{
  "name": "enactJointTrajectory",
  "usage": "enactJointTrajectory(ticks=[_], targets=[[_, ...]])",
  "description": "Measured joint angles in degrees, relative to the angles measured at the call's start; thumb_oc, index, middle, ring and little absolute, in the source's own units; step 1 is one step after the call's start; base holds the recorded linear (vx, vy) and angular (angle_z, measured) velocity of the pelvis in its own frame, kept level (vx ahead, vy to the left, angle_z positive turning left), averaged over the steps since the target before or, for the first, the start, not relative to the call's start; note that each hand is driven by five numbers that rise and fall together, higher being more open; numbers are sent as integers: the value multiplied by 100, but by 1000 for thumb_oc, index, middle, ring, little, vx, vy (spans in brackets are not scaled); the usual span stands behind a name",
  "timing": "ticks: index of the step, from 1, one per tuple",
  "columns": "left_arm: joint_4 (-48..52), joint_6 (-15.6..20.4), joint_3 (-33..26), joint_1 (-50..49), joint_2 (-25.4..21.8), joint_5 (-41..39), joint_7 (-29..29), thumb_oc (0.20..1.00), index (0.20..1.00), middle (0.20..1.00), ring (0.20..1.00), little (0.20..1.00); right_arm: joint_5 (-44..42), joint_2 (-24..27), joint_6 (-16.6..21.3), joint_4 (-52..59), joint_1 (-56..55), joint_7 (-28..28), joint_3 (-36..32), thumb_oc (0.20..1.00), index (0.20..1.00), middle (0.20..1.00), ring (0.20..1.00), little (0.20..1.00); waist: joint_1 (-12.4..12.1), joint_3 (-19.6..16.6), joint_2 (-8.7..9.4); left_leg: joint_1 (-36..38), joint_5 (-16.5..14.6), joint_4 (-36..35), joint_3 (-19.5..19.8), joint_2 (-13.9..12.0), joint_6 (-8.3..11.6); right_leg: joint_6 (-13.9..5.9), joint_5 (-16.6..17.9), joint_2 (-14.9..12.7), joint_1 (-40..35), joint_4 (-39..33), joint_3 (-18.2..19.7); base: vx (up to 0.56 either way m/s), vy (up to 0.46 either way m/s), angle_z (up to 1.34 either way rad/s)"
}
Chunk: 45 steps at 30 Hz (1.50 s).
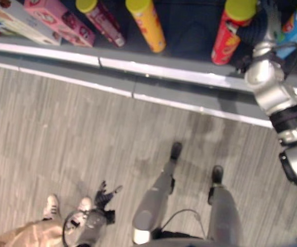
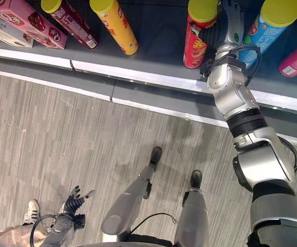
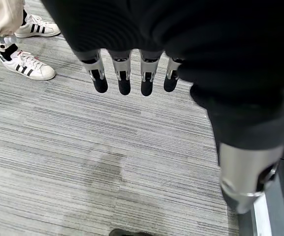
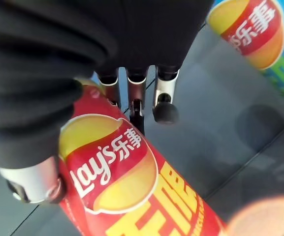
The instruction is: Put the goods on the table back onto the shelves and tidy them up.
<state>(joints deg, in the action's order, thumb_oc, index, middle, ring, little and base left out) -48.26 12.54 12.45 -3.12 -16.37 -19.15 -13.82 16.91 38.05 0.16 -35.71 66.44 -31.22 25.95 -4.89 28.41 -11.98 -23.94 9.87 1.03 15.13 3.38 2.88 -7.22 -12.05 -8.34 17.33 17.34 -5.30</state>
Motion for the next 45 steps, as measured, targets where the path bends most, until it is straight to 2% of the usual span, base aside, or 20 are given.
enactJointTrajectory(ticks=[22, 24, 25, 26, 27, 39, 43, 45], targets=[[-19, 8, 101, 108, 8, -70, -106, 1000, 1000, 1000, 1000, 1000, 95, -86, -82, -355, 311, -71, 263, 200, 200, 200, 200, 200, -181, -18, -34, -9, 3, 15, 48, 53, 1, -13, -42, -40, 15, 80, -31, 1, 3, 1], [-14, 8, 102, 110, 8, -70, -106, 1000, 1000, 1000, 1000, 1000, 95, -86, -82, -360, 314, -77, 263, 598, 598, 598, 598, 598, -182, -19, -35, -9, 3, 15, 49, 56, 1, -13, -43, -44, 14, 80, -31, 0, 0, 0], [-14, 8, 102, 110, 8, -70, -107, 1000, 1000, 1000, 1000, 1000, 95, -85, -82, -364, 314, -90, 263, 837, 837, 837, 837, 837, -182, -21, -38, -9, 3, 15, 48, 60, 1, -16, -45, -51, 14, 81, -31, 0, 0, 0], [-14, 8, 102, 110, 8, -70, -107, 1000, 1000, 1000, 1000, 1000, 94, -86, -82, -366, 314, -90, 266, 868, 868, 868, 868, 868, -182, -21, -38, -9, 3, 15, 48, 63, 1, -16, -45, -55, 15, 81, -31, 0, 0, 0], [-14, 7, 102, 114, 8, -70, -108, 1000, 1000, 1000, 1000, 1000, 94, -87, -83, -367, 314, -94, 266, 1000, 1000, 1000, 1000, 1000, -181, -21, -38, -9, 3, 15, 45, 65, 1, -18, -47, -78, 15, 81, -31, 0, 0, 0], [-13, -3, 102, 307, 11, -67, -176, 1000, 1000, 1000, 1000, 1000, 86, -100, -91, -325, 302, -106, 245, 1000, 1000, 1000, 1000, 1000, -140, -23, -40, 13, 8, 44, 12, 78, -4, -30, -52, -101, -11, 95, -22, -6, 3, 0], [-4, -25, 101, 359, 18, -65, -181, 1000, 1000, 1000, 1000, 1000, 86, -44, -82, 626, 80, -203, -76, 1000, 1000, 1000, 1000, 1000, -84, -23, -40, 163, 15, 45, -1, 77, -14, -31, -51, -98, -168, 74, -26, -1, 4, 1], [121, -80, 93, 371, 9, -45, -190, 1000, 1000, 1000, 1000, 1000, 90, -103, -23, 1751, -575, -307, -685, 1000, 1000, 1000, 1000, 1000, -23, -43, 13, 330, 15, 0, -4, 56, -13, -32, -51, -87, -331, 48, -26, -4, 4, 2]])
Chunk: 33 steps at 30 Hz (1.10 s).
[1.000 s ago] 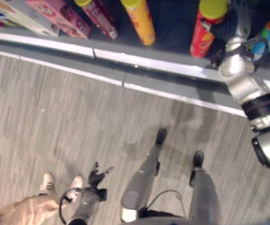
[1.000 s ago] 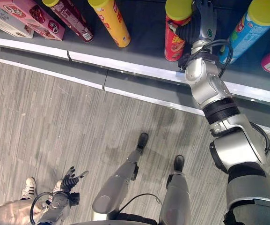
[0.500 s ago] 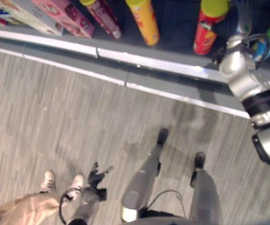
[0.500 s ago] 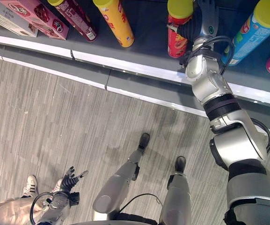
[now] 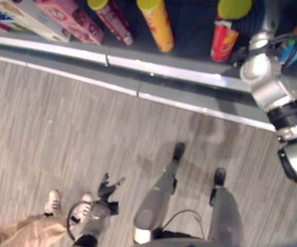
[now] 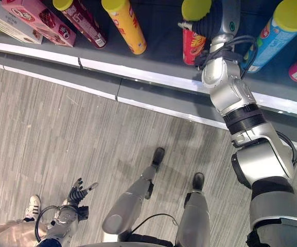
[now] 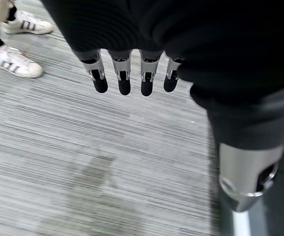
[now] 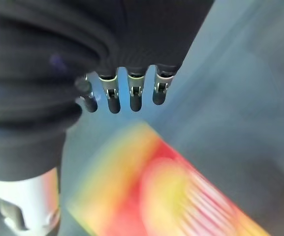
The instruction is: Put the goods on the table back onto the shelves and tidy them up.
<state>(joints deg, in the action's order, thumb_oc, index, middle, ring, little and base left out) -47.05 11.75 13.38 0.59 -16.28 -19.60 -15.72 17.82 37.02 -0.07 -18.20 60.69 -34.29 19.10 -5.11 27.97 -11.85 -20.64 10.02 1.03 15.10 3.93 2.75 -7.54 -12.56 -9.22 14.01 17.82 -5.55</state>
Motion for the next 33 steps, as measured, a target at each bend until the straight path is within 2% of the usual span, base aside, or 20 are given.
enactJointTrajectory(ticks=[2, 4, 5, 7, 8, 10, 14, 17, 19, 20, 21, 22, 25, 26, 27, 29, 30, 31, 32, 33], targets=[[54, -86, 3, 14, -13, 27, -3, 1000, 1000, 1000, 1000, 1000, 0, -104, 185, 715, -535, -55, -227, 1000, 1000, 1000, 1000, 1000, 89, -25, 98, 51, -3, -24, -42, -46, 2, 12, 8, 28, -17, -1, 37, 22, 30, -15], [107, -202, -120, -13, -19, 110, 3, 1000, 1000, 1000, 1000, 1000, 1, -264, 253, 1325, -1316, 99, -373, 1000, 1000, 1000, 1000, 1000, 145, -118, 293, 103, -4, -49, -174, -108, 0, 46, 33, 79, 4, 4, 157, 37, 51, -34], [114, -219, -207, -22, -15, 119, 7, 1000, 1000, 1000, 1000, 1000, -2, -361, 283, 1533, -1735, 167, -419, 1000, 1000, 1000, 1000, 1000, 275, -177, 451, 157, -5, -83, -285, -152, 1, 51, 56, 96, 18, -1, 244, 27, 73, -37], [109, -292, -268, -54, -19, 209, 12, 1000, 1000, 1000, 1000, 1000, -7, -504, 326, 1877, -2386, 356, -575, 1000, 1000, 1000, 1000, 1000, 316, -256, 578, 225, -7, -106, -379, -168, 0, 50, 68, 111, -5, -9, 354, 26, 77, -37], [87, -319, -274, -70, -12, 311, 17, 1000, 1000, 1000, 1000, 1000, -131, -624, 411, 2070, -2878, 569, -629, 1000, 1000, 1000, 1000, 1000, 495, -315, 733, 296, -31, -106, -504, -200, -7, 43, 129, 132, -29, -78, 481, 42, 102, -46], [4, -368, -364, -56, 41, 416, 49, 1000, 1000, 1000, 1000, 1000, -326, -667, 489, 2332, -3445, 839, -686, 1000, 1000, 1000, 1000, 1000, 613, -371, 842, 381, -68, -97, -669, -249, -35, 27, 229, 175, -91, -188, 649, 45, 112, -55], [-413, -453, -816, -64, 158, 736, 168, 1000, 1000, 1000, 1000, 1000, -1018, -594, 735, 2434, -4836, 1711, -1122, 1000, 1000, 1000, 1000, 1000, 897, -551, 1140, 781, -317, -37, -1131, -282, -116, -23, 362, 166, -333, -407, 1069, 37, 140, -54], [-596, -541, -964, -189, 101, 756, 224, 1000, 1000, 1000, 1000, 1000, -1418, -607, 742, 2427, -5654, 2077, -1497, 1000, 1000, 1000, 1000, 1000, 1168, -697, 1370, 845, -560, 206, -1562, -296, -211, -99, 508, 138, -373, -602, 1456, 4, 138, -73], [-587, -549, -1097, -285, 104, 856, 235, 1000, 1000, 1000, 1000, 1000, -1659, -668, 751, 2412, -5884, 2151, -1650, 1000, 1000, 1000, 1000, 1000, 1384, -744, 1445, 885, -638, 255, -1858, -321, -297, -189, 709, 18, -371, -804, 1485, -35, 10, -98], [-558, -541, -1119, -293, 82, 893, 242, 1000, 1000, 1000, 1000, 1000, -1738, -679, 754, 2349, -5872, 2200, -1702, 1000, 1000, 1000, 1000, 1000, 1383, -757, 1498, 956, -671, 208, -2136, -382, -335, -249, 885, -90, -298, -939, 1313, -47, -87, -111], [-543, -539, -1127, -304, 72, 925, 242, 1000, 1000, 1000, 1000, 1000, -1793, -684, 755, 2321, -5844, 2217, -1724, 1000, 1000, 1000, 1000, 1000, 1340, -762, 1506, 1000, -678, 200, -2266, -413, -346, -231, 951, -161, -304, -1073, 1157, -45, -136, -122], [-507, -537, -1120, -287, 54, 965, 263, 1000, 1000, 1000, 1000, 1000, -1802, -669, 810, 2310, -5886, 2243, -1916, 1000, 1000, 1000, 1000, 1000, 1387, -769, 1466, 1081, -735, 214, -2473, -519, -369, -283, 1114, -364, -429, -1441, 637, -45, -198, -86], [-469, -536, -1113, -235, -6, 978, 284, 1000, 1000, 1000, 1000, 1000, -1810, -551, 838, 2253, -5995, 2236, -2280, 1000, 1000, 1000, 1000, 1000, 1465, -786, 1399, 1155, -771, 318, -2645, -813, -301, -280, 1314, -658, -680, -1700, 29, -50, -260, -48], [-451, -523, -1114, -241, -21, 979, 289, 1000, 1000, 1000, 1000, 1000, -1811, -445, 839, 2156, -5972, 2201, -2355, 1000, 1000, 1000, 1000, 1000, 1387, -805, 1358, 1178, -810, 356, -2678, -968, -232, -253, 1428, -742, -685, -1759, -92, -43, -442, -45], [-451, -524, -1127, -253, -80, 979, 297, 1000, 1000, 1000, 1000, 1000, -1813, -381, 845, 2096, -5957, 2172, -2453, 1000, 1000, 1000, 1000, 1000, 1371, -815, 1366, 1197, -798, 433, -2704, -1153, -45, -224, 1646, -857, -750, -1785, -167, -25, -348, -53], [-397, -534, -1121, -358, -229, 975, 313, 1000, 1000, 1000, 1000, 1000, -1888, -219, 856, 2095, -5962, 2046, -2549, 1000, 1000, 1000, 1000, 1000, 1237, -913, 1540, 1329, -812, 466, -2884, -1381, 284, -125, 1914, -1134, -776, -1689, -429, 0, -342, -54], [-320, -528, -1144, -438, -341, 972, 316, 1000, 1000, 1000, 1000, 1000, -1903, -204, 860, 2083, -5931, 1981, -2598, 1000, 1000, 1000, 1000, 1000, 1196, -979, 1683, 1399, -826, 513, -2928, -1544, 498, -673, 1880, -1120, -791, -1711, -467, 62, -717, -66], [-288, -562, -1153, -494, -166, 952, 318, 1000, 1000, 1000, 1000, 1000, -1904, 14, 838, 2042, -5846, 1966, -2686, 1000, 1000, 1000, 1000, 1000, 1149, -980, 1383, 1434, -725, 403, -2970, -1921, 641, -519, 1931, -720, -746, -1720, -520, 67, -581, -64], [-140, -550, -1157, -515, 37, 950, 344, 1000, 1000, 1000, 1000, 1000, -1915, 353, 830, 2039, -5811, 1945, -2849, 1000, 1000, 1000, 1000, 1000, 1212, -977, 1191, 1529, -633, 281, -3021, -2224, 669, -470, 1882, -363, -724, -1769, -530, 145, -678, -55], [-6, -533, -1196, -616, 219, 950, 353, 1000, 1000, 1000, 1000, 1000, -1921, 664, 819, 2036, -5804, 1932, -3108, 1000, 1000, 1000, 1000, 1000, 1231, -1002, 975, 1619, -545, 169, -3110, -2462, 772, -288, 1908, -141, -746, -1770, -552, 114, -448, -51]])
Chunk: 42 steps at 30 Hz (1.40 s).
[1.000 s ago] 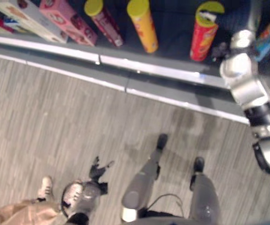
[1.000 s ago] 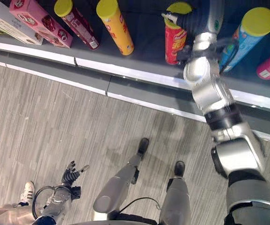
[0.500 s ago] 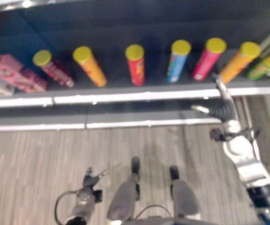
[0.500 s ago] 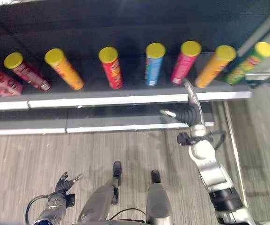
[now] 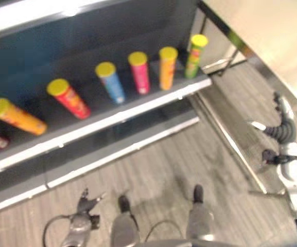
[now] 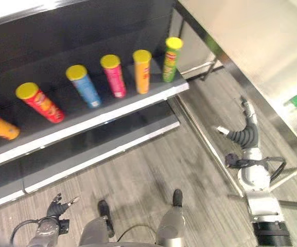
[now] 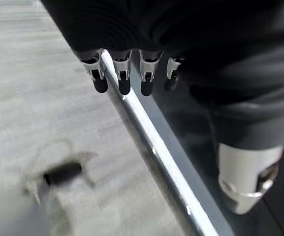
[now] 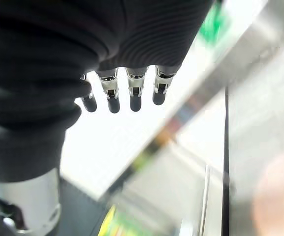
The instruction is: Put the goods on the table back onto the shelves and tidy them up.
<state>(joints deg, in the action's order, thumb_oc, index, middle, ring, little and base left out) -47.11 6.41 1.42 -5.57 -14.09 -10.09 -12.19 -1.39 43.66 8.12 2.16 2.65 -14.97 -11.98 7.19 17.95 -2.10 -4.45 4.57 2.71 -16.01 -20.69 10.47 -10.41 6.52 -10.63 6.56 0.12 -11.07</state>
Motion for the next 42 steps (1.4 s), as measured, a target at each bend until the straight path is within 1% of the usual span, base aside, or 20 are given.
enactJointTrajectory(ticks=[1, 2, 7, 8, 9, 10, 11, 12, 13, 19, 22, 25, 26, 28, 30, 31, 32, 34, 37, 42], targets=[[5, 1, -1, 34, 133, -4, 9, 1000, 1000, 1000, 1000, 1000, -95, 177, 2, -58, 35, -87, -250, 1000, 1000, 1000, 1000, 1000, 76, -9, -8, 150, 197, -70, -30, -43, -136, 49, -107, 182, -17, 80, 63, 112, -452, -25], [18, 10, -2, 63, 236, -42, 4, 1000, 1000, 1000, 1000, 1000, -138, 369, 37, -163, -2, -165, -499, 1000, 1000, 1000, 1000, 1000, 148, -42, -69, 166, 327, -16, -11, -184, -111, 93, -319, 293, -24, 300, -2, 37, -326, -8], [183, 49, 47, 116, 238, -152, 14, 1000, 1000, 1000, 1000, 1000, -325, 542, 95, -223, -78, -509, -1110, 1000, 1000, 1000, 1000, 1000, 209, -287, 229, 133, 1005, 204, 211, -277, -274, 472, -879, 397, 220, 956, 13, 62, -301, -8], [205, 42, 80, 164, 188, -253, 17, 1000, 1000, 1000, 1000, 1000, -321, 553, 109, -207, 51, -525, -979, 1000, 1000, 1000, 1000, 1000, 59, -309, 491, -30, 717, 622, 829, -49, -88, 506, -897, 214, 280, 1004, 307, 84, -176, -59], [217, 45, 83, 158, 185, -253, 34, 1000, 1000, 1000, 1000, 1000, -320, 562, 125, -213, 115, -535, -912, 1000, 1000, 1000, 1000, 1000, -19, -356, 597, -32, 402, 669, 1056, 240, -28, 519, -846, 135, 313, 965, 402, 127, -211, -72], [224, 53, 116, 146, 218, -253, 82, 1000, 1000, 1000, 1000, 1000, -318, 645, 121, -215, 190, -540, -868, 1000, 1000, 1000, 1000, 1000, -64, -400, 693, -38, -142, 612, 1341, 844, -65, 458, -695, -27, 247, 720, 607, 125, -160, -44], [219, 50, 125, 127, 245, -252, 102, 1000, 1000, 1000, 1000, 1000, -318, 686, 116, -218, 217, -552, -878, 1000, 1000, 1000, 1000, 1000, -70, -440, 605, -15, -213, 534, 1425, 1093, -91, 418, -592, 4, 202, 616, 649, 105, -107, -45], [213, 47, 121, 61, 273, -251, 115, 1000, 1000, 1000, 1000, 1000, -317, 721, 115, -224, 270, -571, -860, 1000, 1000, 1000, 1000, 1000, -95, -514, 426, 51, -434, 393, 1314, 1293, -271, 359, -415, 124, 171, 496, 700, 102, -94, -21], [223, 47, 75, 61, 250, -251, 117, 1000, 1000, 1000, 1000, 1000, -320, 722, 113, -226, 220, -602, -866, 1000, 1000, 1000, 1000, 1000, -65, -565, 338, 88, -633, 314, 1299, 1315, -440, 315, -387, 159, 191, 515, 647, 101, -64, -22], [-95, 3, 93, 44, -1, -253, 157, 1000, 1000, 1000, 1000, 1000, -417, 685, 114, -847, 429, -520, -366, 1000, 1000, 1000, 1000, 1000, -355, -544, 531, 382, -1005, 336, 1255, 1739, -692, 110, -136, -147, 22, 441, 774, 138, 34, -25], [-230, -15, 97, -33, -119, -251, 179, 1000, 1000, 1000, 1000, 1000, -547, 631, 103, -1074, 461, -474, -360, 1000, 1000, 1000, 1000, 1000, -338, -527, 589, 440, -1102, 406, 1284, 1926, -823, -7, -48, -279, 82, 533, 751, 103, 14, -25], [-501, -42, 139, 149, -123, -234, 202, 1000, 1000, 1000, 1000, 1000, -551, 620, 11, -1459, 398, -388, -339, 1000, 1000, 1000, 1000, 1000, -139, -307, 408, 451, -1183, 659, 1484, 1789, -911, -327, 189, -256, 668, 1831, 959, 59, -115, 6], [-455, -34, 145, 139, -152, -229, 209, 1000, 1000, 1000, 1000, 1000, -552, 618, -14, -1501, 357, -360, -341, 1000, 1000, 1000, 1000, 1000, -115, -294, 436, 415, -1188, 711, 1446, 1795, -934, -295, 187, -260, 686, 1923, 954, 163, -222, 15], [-447, -18, 132, 106, -180, -232, 228, 1000, 1000, 1000, 1000, 1000, -551, 630, -21, -1513, 259, -336, -370, 1000, 1000, 1000, 1000, 1000, -90, -293, 444, 340, -1271, 788, 1450, 1795, -874, -31, -235, -357, 867, 2119, 969, 221, -333, 4], [-404, -25, 106, 91, -213, -235, 228, 1000, 1000, 1000, 1000, 1000, -556, 632, -16, -1476, 273, -310, -412, 1000, 1000, 1000, 1000, 1000, -54, -244, 477, 236, -1242, 748, 1574, 1752, -888, 4, -565, -343, 890, 1692, 897, 164, -281, -2], [-406, -30, 99, 60, -233, -235, 233, 1000, 1000, 1000, 1000, 1000, -603, 624, -15, -1478, 280, -299, -418, 1000, 1000, 1000, 1000, 1000, -114, -222, 442, 202, -1171, 691, 1651, 1620, -786, -107, -636, -97, 701, 1034, 970, 145, -308, 28], [-414, -29, 107, 37, -272, -234, 238, 1000, 1000, 1000, 1000, 1000, -634, 628, -14, -1500, 214, -305, -458, 1000, 1000, 1000, 1000, 1000, -3, -207, 482, 229, -1071, 544, 1889, 1650, -633, -77, -500, -75, 429, 546, 960, 138, -308, 61], [-454, -24, 130, 87, -89, -231, 237, 1000, 1000, 1000, 1000, 1000, -772, 655, -116, -1549, 215, -293, -470, 1000, 1000, 1000, 1000, 1000, 109, -171, 320, 442, -883, 80, 2082, 1446, -439, 45, -243, 133, 346, 526, 814, 122, -262, 64], [-438, -12, 104, 87, 176, -237, 235, 1000, 1000, 1000, 1000, 1000, -811, 693, -136, -1552, 281, -261, -451, 1000, 1000, 1000, 1000, 1000, 38, -167, 14, 556, -666, -159, 2347, 1147, -406, 252, -322, 536, 262, 629, 646, 90, -246, 19], [-500, 24, 267, 97, 239, -235, 285, 1000, 1000, 1000, 1000, 1000, -1038, 1005, -110, -1722, 226, -124, -566, 1000, 1000, 1000, 1000, 1000, 89, -179, 36, 442, -258, -222, 2490, 871, -355, 572, -553, 752, 177, 681, 263, 55, -193, 44]])
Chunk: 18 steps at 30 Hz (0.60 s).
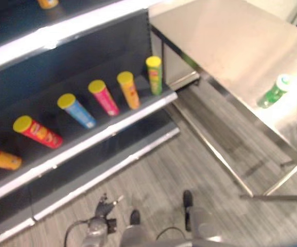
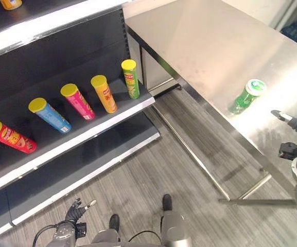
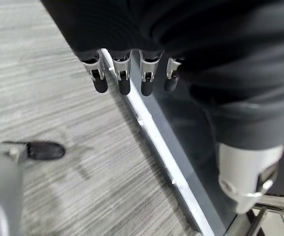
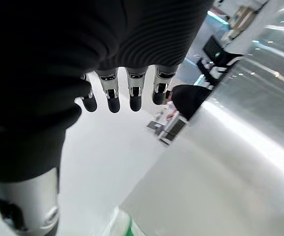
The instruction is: Put the goods on the table back onto the shelves and tidy them up.
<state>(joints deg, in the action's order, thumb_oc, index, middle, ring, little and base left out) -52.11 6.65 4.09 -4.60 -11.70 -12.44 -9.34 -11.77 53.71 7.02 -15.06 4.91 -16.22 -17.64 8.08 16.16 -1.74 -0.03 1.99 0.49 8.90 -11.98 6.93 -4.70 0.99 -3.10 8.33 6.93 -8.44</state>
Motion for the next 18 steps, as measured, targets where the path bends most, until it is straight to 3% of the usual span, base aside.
enactJointTrajectory(ticks=[7, 9, 10, 13, 18], targets=[[40, -4, 57, -33, -29, 6, 57, 1000, 1000, 1000, 1000, 1000, -191, 105, 10, -29, 64, 155, -34, 1000, 1000, 1000, 1000, 1000, 34, -41, -182, -298, 77, -71, -10, -158, 93, 151, -290, 115, 253, 460, -281, 21, -97, 27], [40, -5, 74, -36, -36, 8, 75, 1000, 1000, 1000, 1000, 1000, -213, 127, 10, -29, 14, 235, -34, 1000, 1000, 1000, 1000, 1000, 48, -57, -240, -279, 12, -153, -72, -163, -2, 181, -447, 34, 344, 672, -343, 37, -27, 31], [40, -4, 105, -38, -49, 8, 89, 1000, 1000, 1000, 1000, 1000, -281, 164, 10, -34, -22, 314, -31, 1000, 1000, 1000, 1000, 1000, 49, -77, -269, -277, -116, -213, -168, -160, -152, 203, -549, 13, 434, 859, -340, 37, -36, 19], [38, -7, 109, -81, -73, 11, 126, 1000, 1000, 1000, 1000, 1000, -317, 201, 7, -71, -24, 459, -19, 1000, 1000, 1000, 1000, 1000, 42, -81, -271, -286, -124, -254, -196, -94, -149, 179, -641, -77, 571, 1097, -302, 12, -10, 3], [40, -2, 281, -179, -155, 12, 178, 1000, 1000, 1000, 1000, 1000, -407, 520, -30, -720, 246, 639, 597, 1000, 1000, 1000, 1000, 1000, 71, -114, -307, -281, -134, -241, -228, -85, -151, 179, -695, -114, 621, 1175, -292, 4, -6, -1]])
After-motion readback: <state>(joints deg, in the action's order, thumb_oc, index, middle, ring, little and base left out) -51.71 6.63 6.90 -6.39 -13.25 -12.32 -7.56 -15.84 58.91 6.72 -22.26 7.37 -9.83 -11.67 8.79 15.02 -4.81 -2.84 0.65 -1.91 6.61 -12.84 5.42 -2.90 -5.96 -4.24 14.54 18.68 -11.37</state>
